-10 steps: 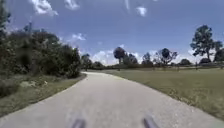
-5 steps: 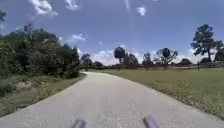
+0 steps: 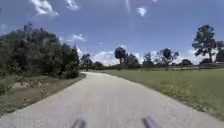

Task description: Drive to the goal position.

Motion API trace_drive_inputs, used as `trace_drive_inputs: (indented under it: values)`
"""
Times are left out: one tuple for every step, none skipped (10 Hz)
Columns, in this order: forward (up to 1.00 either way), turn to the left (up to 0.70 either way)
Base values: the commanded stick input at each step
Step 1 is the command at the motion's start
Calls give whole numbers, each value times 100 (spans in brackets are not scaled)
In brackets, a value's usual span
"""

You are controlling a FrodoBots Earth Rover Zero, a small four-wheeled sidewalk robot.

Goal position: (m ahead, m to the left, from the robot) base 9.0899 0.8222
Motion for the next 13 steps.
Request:
trace_drive_inputs:
  values:
    - [50, 0]
    - [50, 0]
    - [50, 0]
    - [50, 0]
    - [50, 0]
    - [50, 0]
    - [50, 0]
    - [50, 0]
    - [50, 0]
    - [50, 0]
    - [50, 0]
    - [50, 0]
    - [50, 0]
